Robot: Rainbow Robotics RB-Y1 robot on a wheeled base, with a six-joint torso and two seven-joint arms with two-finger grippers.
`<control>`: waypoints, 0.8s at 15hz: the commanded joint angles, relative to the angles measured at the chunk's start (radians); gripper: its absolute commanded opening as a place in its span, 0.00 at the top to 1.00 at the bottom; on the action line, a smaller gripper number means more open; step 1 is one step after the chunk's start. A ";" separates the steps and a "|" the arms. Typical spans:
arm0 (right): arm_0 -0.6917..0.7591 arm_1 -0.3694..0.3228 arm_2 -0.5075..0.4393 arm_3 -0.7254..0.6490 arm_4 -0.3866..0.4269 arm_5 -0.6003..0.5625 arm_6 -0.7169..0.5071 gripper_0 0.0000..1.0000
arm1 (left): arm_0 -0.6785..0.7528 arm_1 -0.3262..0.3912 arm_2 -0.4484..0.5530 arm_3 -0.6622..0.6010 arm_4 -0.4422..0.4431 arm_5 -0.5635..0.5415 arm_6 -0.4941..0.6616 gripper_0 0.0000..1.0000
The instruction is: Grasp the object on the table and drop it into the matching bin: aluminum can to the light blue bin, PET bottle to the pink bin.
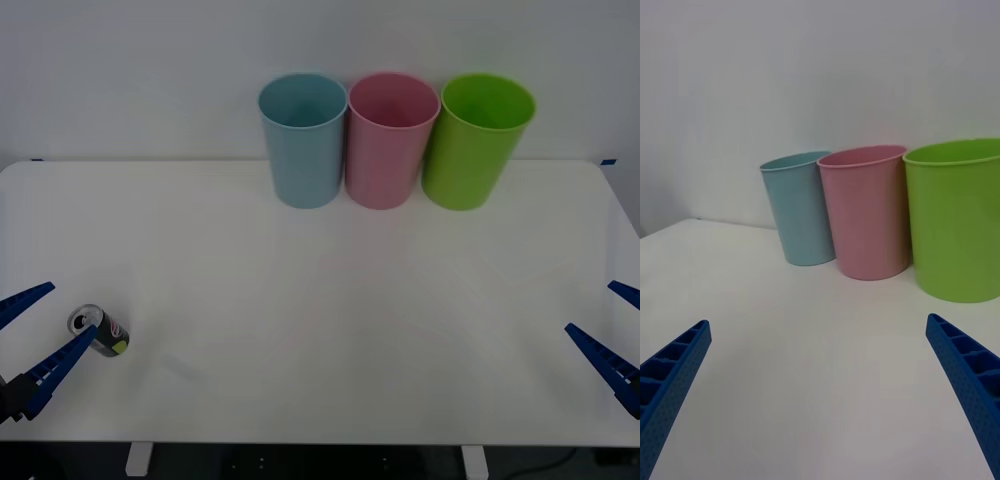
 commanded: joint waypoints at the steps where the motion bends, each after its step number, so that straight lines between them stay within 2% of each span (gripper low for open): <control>1: 0.000 0.000 0.000 0.000 0.000 0.000 0.000 0.00 | 0.000 0.000 0.000 0.000 0.000 0.000 0.000 0.00; 3: 0.000 0.000 0.000 0.000 0.000 0.000 0.000 0.00 | 0.007 -0.024 0.003 0.015 0.009 -0.004 0.000 0.00; 5: 0.000 0.000 0.000 0.000 0.000 0.000 0.000 0.00 | 0.013 -0.010 -0.010 0.015 0.043 -0.007 0.000 0.00; 12: 0.000 0.000 0.000 0.000 0.000 0.000 0.000 0.00 | 0.065 -0.010 -0.005 0.018 0.035 0.033 -0.020 0.00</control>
